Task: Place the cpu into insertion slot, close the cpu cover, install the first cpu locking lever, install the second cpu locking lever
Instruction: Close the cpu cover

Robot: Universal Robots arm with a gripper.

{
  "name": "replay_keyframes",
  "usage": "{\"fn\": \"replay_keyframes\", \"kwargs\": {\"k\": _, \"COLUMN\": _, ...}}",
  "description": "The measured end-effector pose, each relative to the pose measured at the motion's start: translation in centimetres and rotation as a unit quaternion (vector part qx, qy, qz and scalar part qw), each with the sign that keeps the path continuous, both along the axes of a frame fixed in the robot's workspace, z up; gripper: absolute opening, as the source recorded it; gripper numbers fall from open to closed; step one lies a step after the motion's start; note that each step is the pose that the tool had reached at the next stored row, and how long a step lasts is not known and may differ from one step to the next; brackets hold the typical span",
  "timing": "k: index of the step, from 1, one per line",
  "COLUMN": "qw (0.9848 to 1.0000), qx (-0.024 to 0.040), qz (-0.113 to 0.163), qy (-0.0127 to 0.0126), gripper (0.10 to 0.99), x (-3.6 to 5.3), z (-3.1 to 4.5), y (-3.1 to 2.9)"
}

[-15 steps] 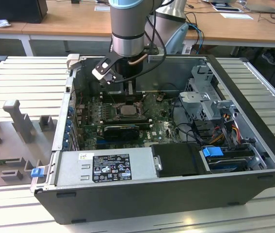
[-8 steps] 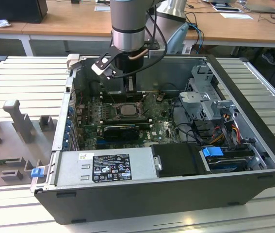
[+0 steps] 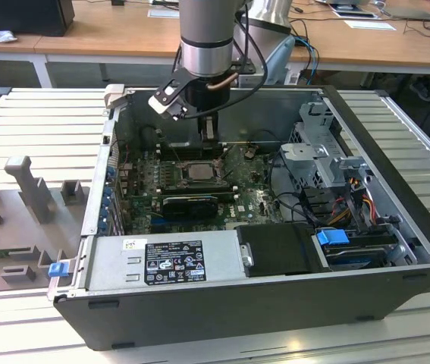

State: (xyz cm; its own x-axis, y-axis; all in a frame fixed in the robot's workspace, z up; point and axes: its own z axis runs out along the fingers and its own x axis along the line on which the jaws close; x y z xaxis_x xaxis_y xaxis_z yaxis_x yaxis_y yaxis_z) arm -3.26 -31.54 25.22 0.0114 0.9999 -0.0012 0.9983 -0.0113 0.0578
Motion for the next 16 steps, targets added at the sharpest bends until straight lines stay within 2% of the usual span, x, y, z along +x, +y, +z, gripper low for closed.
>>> {"fn": "replay_keyframes", "kwargs": {"k": 4, "qw": 1.0000, "qx": 0.0000, "qz": 0.000, "qy": 0.0000, "gripper": 0.106, "x": 0.00, "z": 0.54, "y": 0.00}}
{"fn": "replay_keyframes", "kwargs": {"k": 13, "qw": 1.0000, "qx": 0.0000, "qz": 0.000, "qy": 0.0000, "gripper": 0.106, "x": 0.00, "z": 0.98, "y": 0.00}}
{"fn": "replay_keyframes", "kwargs": {"k": 16, "qw": 1.0000, "qx": 0.0000, "qz": 0.000, "qy": 0.0000, "gripper": 0.106, "x": 0.00, "z": 1.42, "y": 0.00}}
